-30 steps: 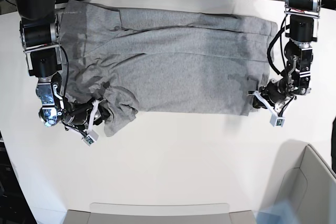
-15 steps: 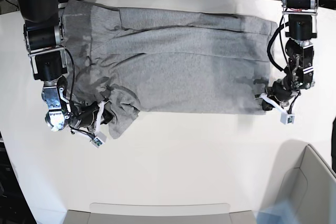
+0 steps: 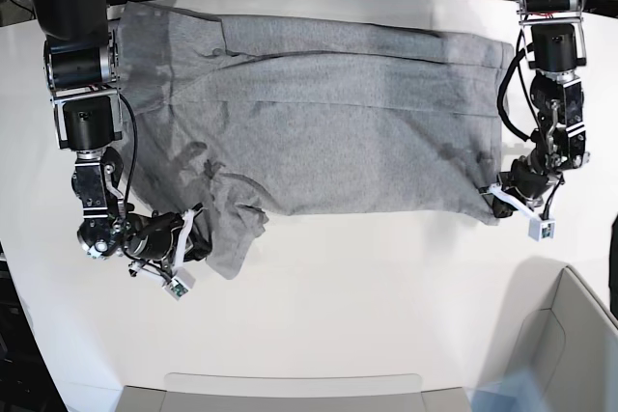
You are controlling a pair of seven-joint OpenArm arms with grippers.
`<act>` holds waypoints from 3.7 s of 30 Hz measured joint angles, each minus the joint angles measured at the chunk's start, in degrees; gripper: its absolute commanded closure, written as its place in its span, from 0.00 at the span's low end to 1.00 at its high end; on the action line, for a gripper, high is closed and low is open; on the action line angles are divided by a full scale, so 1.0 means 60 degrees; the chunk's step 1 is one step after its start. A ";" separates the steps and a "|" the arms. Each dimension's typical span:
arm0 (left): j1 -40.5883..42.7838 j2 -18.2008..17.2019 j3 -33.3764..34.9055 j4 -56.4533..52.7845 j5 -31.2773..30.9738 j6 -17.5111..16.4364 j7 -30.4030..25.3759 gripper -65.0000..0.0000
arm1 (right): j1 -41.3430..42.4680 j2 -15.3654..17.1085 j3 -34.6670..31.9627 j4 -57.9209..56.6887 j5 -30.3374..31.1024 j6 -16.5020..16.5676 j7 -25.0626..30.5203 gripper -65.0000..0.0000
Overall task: Fold the T-shirt properly
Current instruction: 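Fold the shirt lengthwise with both grippers, bringing the edge over, then regrasp the folded strip ends with both grippers and straighten it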
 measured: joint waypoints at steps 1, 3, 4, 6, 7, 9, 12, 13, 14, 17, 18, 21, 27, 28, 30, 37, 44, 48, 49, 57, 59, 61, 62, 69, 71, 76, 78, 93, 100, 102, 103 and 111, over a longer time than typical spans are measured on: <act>-0.0047 -0.0015 0.0000 0.0087 0.0000 0.0004 0.0178 1.00 | -0.0018 0.0004 0.0321 0.0146 -0.0007 0.0000 -0.0306 1.00; -0.0025 -0.0018 0.0000 0.0277 0.0007 0.0025 0.0350 1.00 | -0.0047 0.0109 0.0780 0.0499 -0.0098 0.0004 -0.1071 1.00; 0.0011 -0.0022 0.0000 0.0357 0.0040 0.0047 0.0412 1.00 | -0.0153 0.0182 0.0943 0.0790 -0.0131 0.0004 -0.1253 1.00; 0.0240 -0.0076 0.0000 0.0594 0.0004 0.0033 0.0484 1.00 | -0.0514 0.0211 0.1060 0.1457 -0.0117 0.0004 -0.1406 1.00; 0.0393 -0.0138 0.0000 0.0736 0.0000 -0.0036 0.0503 1.00 | -0.0699 0.0204 0.1042 0.1821 -0.0113 0.0004 -0.1636 1.00; 0.0601 -0.0262 0.0000 0.0943 0.0007 -0.0025 0.0557 1.00 | -0.1071 0.0211 0.0994 0.2441 -0.0040 0.0004 -0.1949 1.00; 0.0896 -0.0361 -0.0022 0.1191 0.0044 0.0076 0.0546 1.00 | -0.1483 0.0295 0.1056 0.3202 -0.0044 0.0004 -0.2459 1.00; 0.0980 -0.0382 -0.0018 0.1311 0.0044 0.0076 0.0557 1.00 | -0.1632 0.0313 0.1213 0.3453 -0.0044 0.0004 -0.2503 1.00; 0.1111 -0.0393 -0.0018 0.1504 0.0040 0.0025 0.0557 1.00 | -0.1829 0.0310 0.1450 0.3748 -0.0025 0.0004 -0.2535 1.00; 0.1515 -0.0390 -0.0510 0.2124 -0.0044 -0.0036 0.0565 1.00 | -0.2288 0.0313 0.2138 0.4437 -0.0047 0.0007 -0.2863 1.00; 0.1643 -0.0397 -0.0739 0.2306 0.0000 -0.0033 0.0557 1.00 | -0.2430 0.0317 0.2313 0.4674 -0.0069 0.0004 -0.3064 1.00; 0.1821 -0.0470 -0.1020 0.2488 0.0007 -0.0011 0.0561 1.00 | -0.2732 0.0339 0.2616 0.5497 -0.0040 0.0007 -0.3581 1.00; 0.1891 -0.0444 -0.0994 0.2594 -0.0015 -0.0029 0.1100 1.00 | -0.3472 0.0244 0.2958 0.7111 0.0098 0.0007 -0.4371 1.00; 0.1971 -0.0441 -0.0998 0.2699 -0.0004 -0.0025 0.1144 1.00 | -0.3599 0.0237 0.3155 0.7318 0.0131 0.0004 -0.4550 1.00; 0.2175 -0.0444 -0.1002 0.3118 0.0036 0.0040 0.1322 1.00 | -0.3814 0.0259 0.3537 0.7712 0.0051 0.0007 -0.4798 1.00; 0.2652 -0.0452 -0.1020 0.4175 0.0000 -0.0033 0.1905 1.00 | -0.4921 0.0240 0.4229 0.8990 0.0117 0.0007 -0.5067 1.00; 0.3632 -0.0448 -0.1949 0.5118 -0.0011 -0.0033 0.2353 1.00 | -0.5621 0.0262 0.5085 1.0072 0.0146 0.0011 -0.5686 1.00; 0.3993 -0.0459 -0.2014 0.5421 -0.0080 -0.0066 0.2554 1.00 | -0.5734 0.0211 0.5730 1.0579 0.0189 0.0011 -0.6663 1.00; 0.4091 -0.0441 -0.2014 0.5442 -0.0080 -0.0069 0.2550 1.00 | -0.5763 0.0237 0.5814 1.0735 0.0171 0.0011 -0.6779 1.00; 0.5144 -0.0448 -0.2018 0.6193 -0.0040 -0.0033 0.2557 1.00 | -0.7078 0.0215 0.5865 1.1624 0.0182 0.0011 -0.6867 1.00; 0.5340 -0.0452 -0.2018 0.6612 -0.0058 -0.0033 0.2554 1.00 | -0.7380 0.0244 0.5872 1.1690 0.0146 0.0011 -0.6852 1.00; 0.5417 -0.0455 -0.2018 0.6754 -0.0044 -0.0058 0.2550 1.00 | -0.7774 0.0229 0.5880 1.1876 0.0146 0.0011 -0.6896 1.00; 0.5428 -0.0463 -0.2018 0.6754 -0.0044 -0.0058 0.2554 1.00 | -0.7934 0.0215 0.5883 1.1967 0.0138 0.0011 -0.6889 1.00; 0.5978 -0.0459 -0.2131 0.7238 -0.0015 -0.0058 0.2605 1.00 | -0.8794 0.0248 0.6207 1.2007 0.1126 0.0011 -0.6889 1.00; 0.6273 -0.0452 -0.2422 0.7621 -0.0080 -0.0055 0.2543 1.00 | -0.9001 0.0266 0.6502 1.2014 0.1413 0.0011 -0.6881 1.00; 0.6583 -0.0488 -0.2517 0.7661 -0.0007 -0.0040 0.2557 1.00 | -0.9548 0.0288 0.6568 1.2018 0.1515 0.0011 -0.6892 1.00; 0.6743 -0.0492 -0.2517 0.7672 -0.0029 -0.0047 0.2535 1.00 | -0.9748 0.0270 0.6546 1.2018 0.1552 0.0011 -0.6885 1.00; 0.7202 -0.0474 -0.2524 0.7774 0.0007 -0.0033 0.2823 0.69 | -1.0112 0.0266 0.6550 1.2007 0.1716 0.0011 -0.6921 0.62; 0.7595 -0.0401 -0.3271 0.8287 -0.0073 -0.0062 0.2852 0.77 | -0.9963 0.0568 0.7705 1.2018 0.3184 0.0015 -0.6896 0.60; 0.7541 -0.0379 -0.3650 0.8389 0.0033 0.0076 0.2758 0.84 | -0.9821 0.0525 0.8273 1.2018 0.3789 0.0011 -0.6892 0.60; 0.7512 -0.0270 -0.3738 0.8429 0.0036 0.0080 0.2739 0.90 | -0.9803 0.0528 0.8506 1.2021 0.3945 0.0011 -0.6845 0.60; 0.5570 0.0226 -0.1745 0.7668 -0.0069 -0.0069 0.2692 1.00 | -0.9457 0.0463 0.7031 1.1978 0.3147 0.0011 -0.6885 0.99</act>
